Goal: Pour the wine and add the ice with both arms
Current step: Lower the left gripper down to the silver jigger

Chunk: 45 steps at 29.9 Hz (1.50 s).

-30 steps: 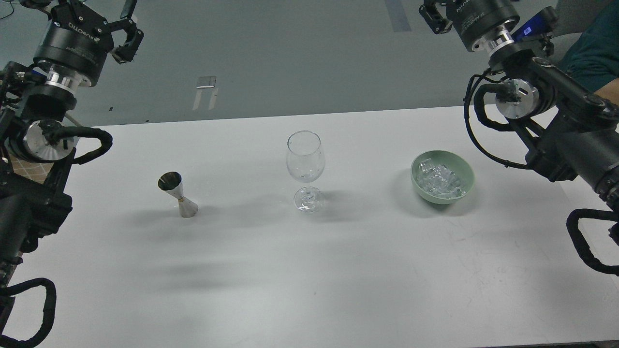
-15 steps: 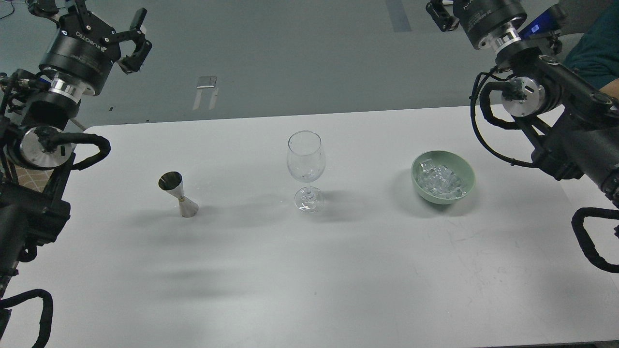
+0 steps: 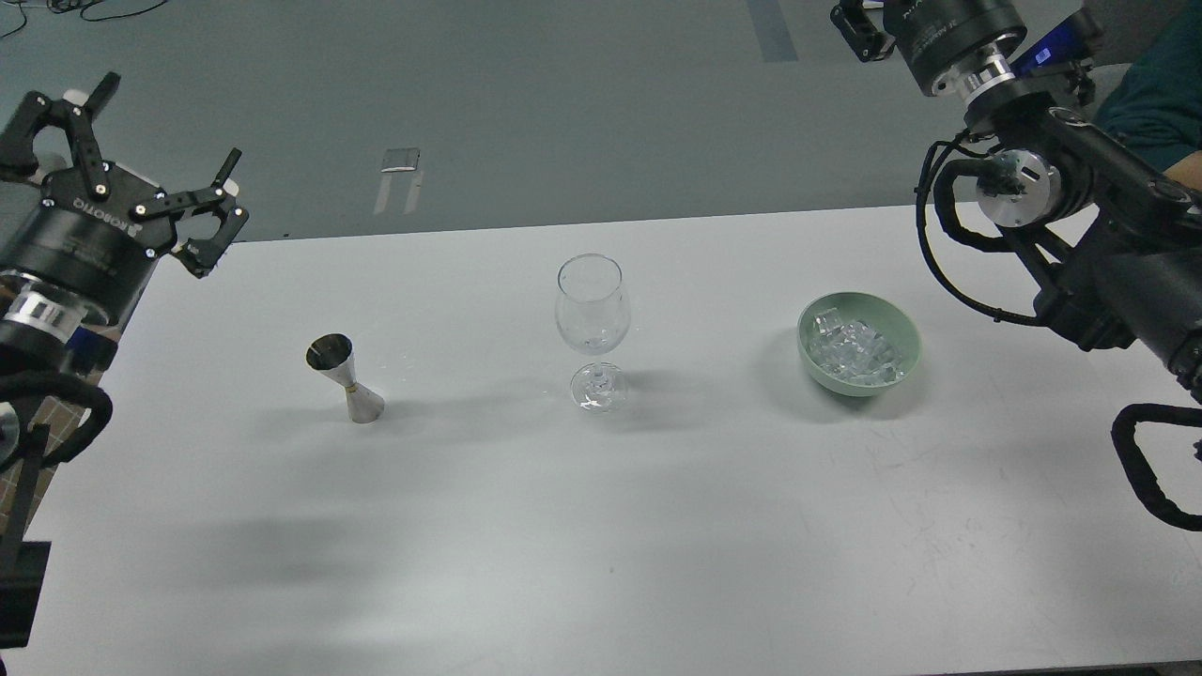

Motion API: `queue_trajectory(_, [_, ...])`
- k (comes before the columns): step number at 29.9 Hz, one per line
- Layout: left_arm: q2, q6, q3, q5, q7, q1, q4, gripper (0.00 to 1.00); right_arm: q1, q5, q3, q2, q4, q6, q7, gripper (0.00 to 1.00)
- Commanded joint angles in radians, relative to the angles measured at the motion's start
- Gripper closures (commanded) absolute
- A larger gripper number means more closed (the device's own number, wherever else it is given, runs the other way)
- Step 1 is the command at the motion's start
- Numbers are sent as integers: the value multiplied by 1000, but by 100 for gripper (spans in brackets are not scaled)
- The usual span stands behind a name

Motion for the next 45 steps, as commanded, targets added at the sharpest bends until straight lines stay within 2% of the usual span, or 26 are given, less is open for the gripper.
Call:
queue_trajectory(1, [-42,8,-85,-28,2,175,-75,4,-2,-2,-1,2,1,0,0,0])
queue_trajectory(3, [-85,2,-131,-33,7,260,-99,4,-3,-2,-1,3,0,0,0,0])
queue_trajectory(8, [-201,-12,-174,-33,74,412,-144,4,-6,-5,-3,11,0,-1,0,0])
queue_trajectory(13, [-297,-6,-173,-33,77,437,-142,4,-6,-5,-3,19,0,-6,0,0])
queue_trajectory(19, [-373,13,-151,-14,77,430,-125,4,-6,-6,-24,17,0,-9,0,0])
queue_trajectory(24, [-375,16,-67,-10,64,421,-66,2,-6,-6,-28,19,0,-14,0,0])
queue_trajectory(29, [-403,16,-58,23,57,411,-17,2,-6,-5,-31,11,0,-17,0,0])
queue_trajectory(34, [-419,16,-55,23,56,374,31,2,-4,-6,-44,11,1,-18,0,0])
queue_trajectory(38, [-433,62,-29,26,53,323,43,2,4,-5,-80,11,3,-18,0,0])
queue_trajectory(41, [-438,80,-10,42,27,280,83,2,10,-6,-83,11,3,-18,0,0])
queue_trajectory(45, [-441,82,17,46,18,248,125,2,13,-6,-97,11,3,-20,0,0])
